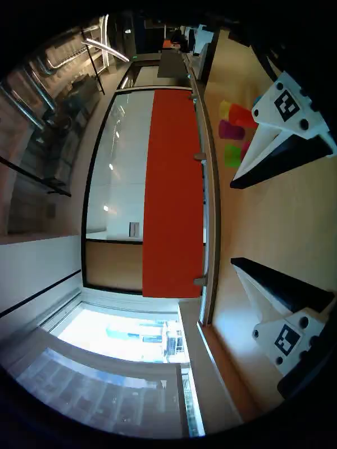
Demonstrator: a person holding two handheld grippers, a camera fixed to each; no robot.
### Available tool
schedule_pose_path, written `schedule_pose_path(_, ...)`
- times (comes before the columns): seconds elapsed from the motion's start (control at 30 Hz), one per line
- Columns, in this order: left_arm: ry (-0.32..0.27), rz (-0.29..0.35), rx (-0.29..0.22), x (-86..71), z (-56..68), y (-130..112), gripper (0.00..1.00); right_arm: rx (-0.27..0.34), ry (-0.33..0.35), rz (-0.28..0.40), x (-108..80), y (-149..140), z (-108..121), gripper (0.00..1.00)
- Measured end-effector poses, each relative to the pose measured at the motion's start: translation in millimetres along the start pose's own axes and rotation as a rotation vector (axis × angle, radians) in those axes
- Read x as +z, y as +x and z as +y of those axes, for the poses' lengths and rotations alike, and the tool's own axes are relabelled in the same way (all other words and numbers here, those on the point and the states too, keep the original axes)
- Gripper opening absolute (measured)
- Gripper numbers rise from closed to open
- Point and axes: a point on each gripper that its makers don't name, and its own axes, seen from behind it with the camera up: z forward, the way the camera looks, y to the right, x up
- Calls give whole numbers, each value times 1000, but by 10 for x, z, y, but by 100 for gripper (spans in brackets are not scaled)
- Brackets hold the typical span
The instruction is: Pour water
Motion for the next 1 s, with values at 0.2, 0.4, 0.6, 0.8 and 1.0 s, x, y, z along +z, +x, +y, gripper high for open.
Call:
schedule_pose_path(0.2, -69, -32, 22, 1, 131, 44, 90, -27, 19, 10, -18, 132, -7, 100)
schedule_pose_path(0.4, -155, -76, 56, 10, 306, 14, 90, -74, 76, -33, -27, 109, -65, 100)
schedule_pose_path(0.6, -260, -119, 111, 8, 528, -7, 90, -109, 149, -79, -38, 73, -156, 100)
schedule_pose_path(0.8, -345, -172, 139, 21, 678, -76, 90, -122, 236, -137, -70, 1, -288, 100)
schedule_pose_path(1.0, -435, -233, 164, 38, 821, -172, 90, -144, 325, -198, -118, -49, -437, 100)
